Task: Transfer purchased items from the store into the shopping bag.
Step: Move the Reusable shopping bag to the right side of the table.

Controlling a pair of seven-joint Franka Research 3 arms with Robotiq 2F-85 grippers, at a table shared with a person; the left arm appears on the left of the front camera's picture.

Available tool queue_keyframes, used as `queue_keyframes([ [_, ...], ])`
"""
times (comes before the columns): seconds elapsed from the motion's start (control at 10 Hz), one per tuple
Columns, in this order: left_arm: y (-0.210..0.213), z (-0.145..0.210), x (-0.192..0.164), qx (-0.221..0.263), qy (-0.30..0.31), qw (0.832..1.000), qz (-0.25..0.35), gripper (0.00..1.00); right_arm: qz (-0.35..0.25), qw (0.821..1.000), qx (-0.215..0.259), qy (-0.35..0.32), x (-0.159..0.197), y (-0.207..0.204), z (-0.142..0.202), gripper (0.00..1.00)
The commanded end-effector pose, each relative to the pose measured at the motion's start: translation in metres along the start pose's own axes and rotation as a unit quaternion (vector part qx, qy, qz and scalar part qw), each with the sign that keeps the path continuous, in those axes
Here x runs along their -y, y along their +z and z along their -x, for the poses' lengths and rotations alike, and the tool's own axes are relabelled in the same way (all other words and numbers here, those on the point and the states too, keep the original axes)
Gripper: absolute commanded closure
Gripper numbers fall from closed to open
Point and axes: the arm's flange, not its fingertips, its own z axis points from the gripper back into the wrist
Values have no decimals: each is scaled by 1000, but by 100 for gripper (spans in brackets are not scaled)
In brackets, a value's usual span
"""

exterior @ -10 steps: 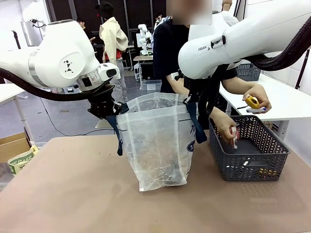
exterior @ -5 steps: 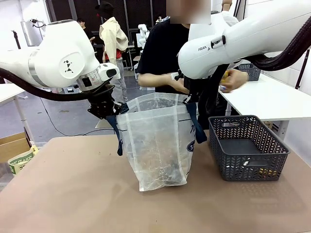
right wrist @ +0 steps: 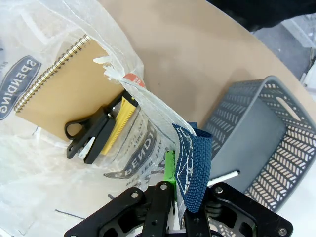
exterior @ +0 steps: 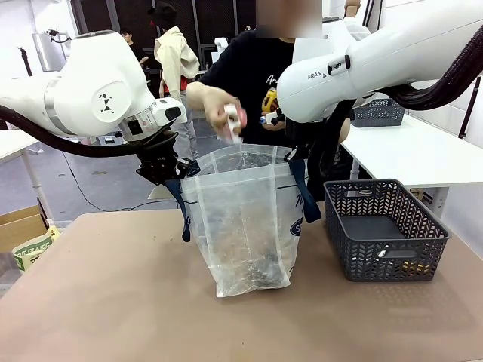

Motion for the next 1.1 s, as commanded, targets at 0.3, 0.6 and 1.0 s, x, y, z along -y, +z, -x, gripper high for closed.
queue_keyframes([
  [0.3,2,3,-1,3,7,1000,-2,100,1,1000,-1,-1,1,0,1,100],
  [0.6,2,3,-1,3,7,1000,-2,100,1,1000,-1,-1,1,0,1,100],
  [1.0,2,3,-1,3,7,1000,-2,100,1,1000,-1,-1,1,0,1,100],
])
